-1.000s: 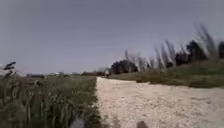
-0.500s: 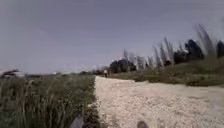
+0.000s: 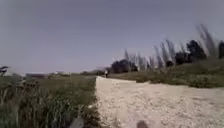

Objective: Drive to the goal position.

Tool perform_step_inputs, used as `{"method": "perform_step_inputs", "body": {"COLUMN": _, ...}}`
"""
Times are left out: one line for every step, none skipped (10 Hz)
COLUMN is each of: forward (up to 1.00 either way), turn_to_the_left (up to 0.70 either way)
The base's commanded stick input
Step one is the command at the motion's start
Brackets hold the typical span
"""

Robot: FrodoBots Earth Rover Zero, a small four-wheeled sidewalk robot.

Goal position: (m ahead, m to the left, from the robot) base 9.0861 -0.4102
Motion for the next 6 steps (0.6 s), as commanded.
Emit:
{"method": "perform_step_inputs", "body": {"forward": 0.70, "turn_to_the_left": 0.00}}
{"method": "perform_step_inputs", "body": {"forward": 0.70, "turn_to_the_left": 0.00}}
{"method": "perform_step_inputs", "body": {"forward": 0.70, "turn_to_the_left": 0.00}}
{"method": "perform_step_inputs", "body": {"forward": 0.70, "turn_to_the_left": 0.00}}
{"method": "perform_step_inputs", "body": {"forward": 0.70, "turn_to_the_left": 0.00}}
{"method": "perform_step_inputs", "body": {"forward": 0.70, "turn_to_the_left": 0.00}}
